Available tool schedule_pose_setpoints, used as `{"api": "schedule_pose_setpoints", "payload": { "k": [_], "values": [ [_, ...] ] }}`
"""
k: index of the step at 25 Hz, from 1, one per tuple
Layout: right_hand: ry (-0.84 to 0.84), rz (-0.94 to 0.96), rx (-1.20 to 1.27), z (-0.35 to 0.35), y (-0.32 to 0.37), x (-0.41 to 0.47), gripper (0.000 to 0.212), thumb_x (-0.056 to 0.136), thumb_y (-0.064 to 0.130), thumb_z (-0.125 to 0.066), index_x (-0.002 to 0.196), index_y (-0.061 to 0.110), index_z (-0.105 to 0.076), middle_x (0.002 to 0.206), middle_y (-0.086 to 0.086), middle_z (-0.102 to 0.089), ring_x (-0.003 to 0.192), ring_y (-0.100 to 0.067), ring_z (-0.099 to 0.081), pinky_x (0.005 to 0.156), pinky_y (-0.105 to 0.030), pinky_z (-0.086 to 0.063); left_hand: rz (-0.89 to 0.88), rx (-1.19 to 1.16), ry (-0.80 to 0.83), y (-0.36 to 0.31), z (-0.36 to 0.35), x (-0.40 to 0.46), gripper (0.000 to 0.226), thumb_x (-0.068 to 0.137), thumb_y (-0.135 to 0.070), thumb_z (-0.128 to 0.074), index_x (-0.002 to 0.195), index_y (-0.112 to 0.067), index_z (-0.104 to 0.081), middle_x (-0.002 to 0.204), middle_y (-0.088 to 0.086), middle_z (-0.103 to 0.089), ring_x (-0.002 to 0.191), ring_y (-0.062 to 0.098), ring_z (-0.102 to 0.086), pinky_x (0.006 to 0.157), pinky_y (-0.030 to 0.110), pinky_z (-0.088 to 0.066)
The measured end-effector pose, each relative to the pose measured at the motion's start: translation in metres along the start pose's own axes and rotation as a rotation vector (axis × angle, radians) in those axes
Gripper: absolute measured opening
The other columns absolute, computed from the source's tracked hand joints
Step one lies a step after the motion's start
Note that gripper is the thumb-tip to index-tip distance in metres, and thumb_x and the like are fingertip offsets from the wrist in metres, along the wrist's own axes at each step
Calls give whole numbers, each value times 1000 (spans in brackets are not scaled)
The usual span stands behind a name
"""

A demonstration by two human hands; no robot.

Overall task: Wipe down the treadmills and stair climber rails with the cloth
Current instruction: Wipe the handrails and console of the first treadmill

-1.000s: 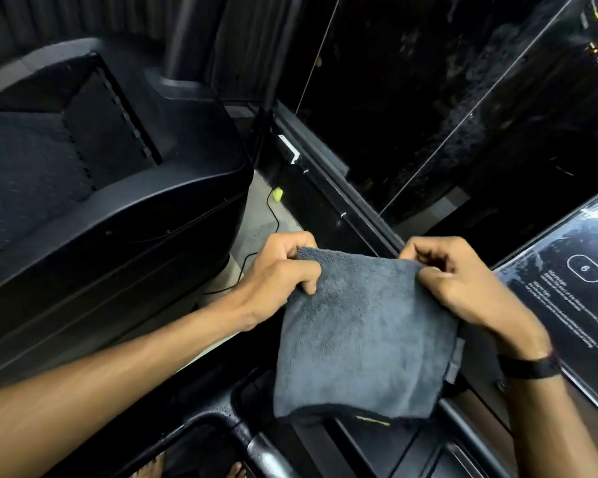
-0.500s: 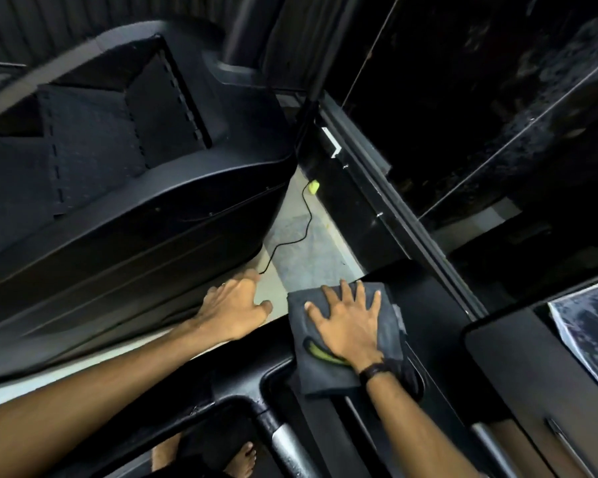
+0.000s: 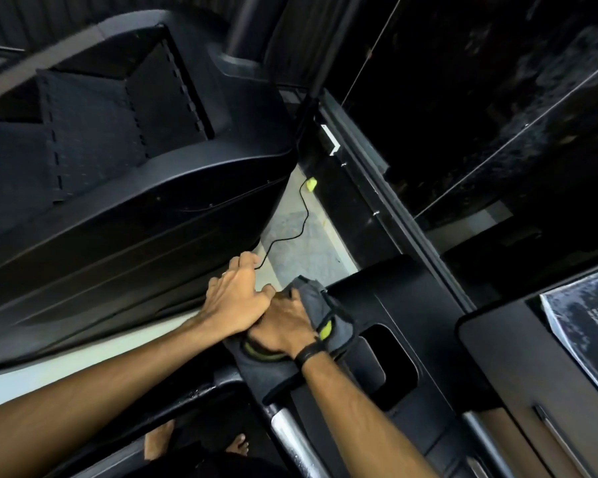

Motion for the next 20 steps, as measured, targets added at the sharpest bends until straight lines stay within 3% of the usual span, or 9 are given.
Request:
{"api": "schedule_pose_setpoints", "payload": {
  "k": [2,5,7,10,14,17,20],
  "values": [
    [-149,28,27,-6,6,-23,72,90,67,-24,139,23,-54,138,-7,-59,137,-27,-42,119,-56,-12,-11,-39,-3,-3,1,5,55,91,-37,-62,139,-20,-41,143,5,-48,125,29,-54,104,44,-37],
    [-399,-59,0,-19,-10,-59,70,97,68,-23,134,24,-61,141,0,-59,141,-23,-41,121,-54,-9,3,-50,-3,0,2,10,54,92,-36,-61,140,-20,-42,143,4,-48,126,28,-54,105,43,-37],
    [-434,-203,6,-19,-39,-67,69,97,66,-21,139,26,-57,149,2,-52,147,-22,-34,122,-56,-4,23,-58,-3,6,4,12,54,92,-36,-62,140,-20,-42,143,4,-48,125,27,-55,104,43,-38],
    [-332,-358,19,-7,-82,-47,75,91,67,-12,145,29,-48,156,6,-41,150,-20,-22,122,-57,4,56,-44,1,16,9,13,55,92,-37,-62,141,-20,-43,141,5,-49,122,28,-57,103,44,-41],
    [-130,-372,-9,12,-103,1,66,94,63,-23,132,24,-60,141,0,-55,140,-26,-35,119,-62,-3,72,-31,0,19,13,8,53,92,-37,-61,140,-19,-44,140,5,-50,118,29,-58,103,44,-41],
    [76,-328,-48,13,-83,29,66,96,63,-26,126,17,-65,135,-10,-61,131,-29,-47,116,-60,-12,82,-31,3,20,10,2,53,93,-36,-60,141,-19,-44,142,5,-49,124,28,-56,106,45,-39],
    [178,-188,-43,9,-40,37,62,98,59,-29,126,15,-62,134,-13,-62,126,-31,-53,113,-56,-21,100,-21,14,24,8,1,52,94,-36,-60,140,-20,-44,144,4,-48,127,29,-54,107,44,-37]
  ]
}}
Point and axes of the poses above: each hand's wrist, its own x-axis towards the middle knuckle, its own z-axis out of the back of the hand, y = z × x, the point moved 5 cm from there along x, towards the middle knuckle
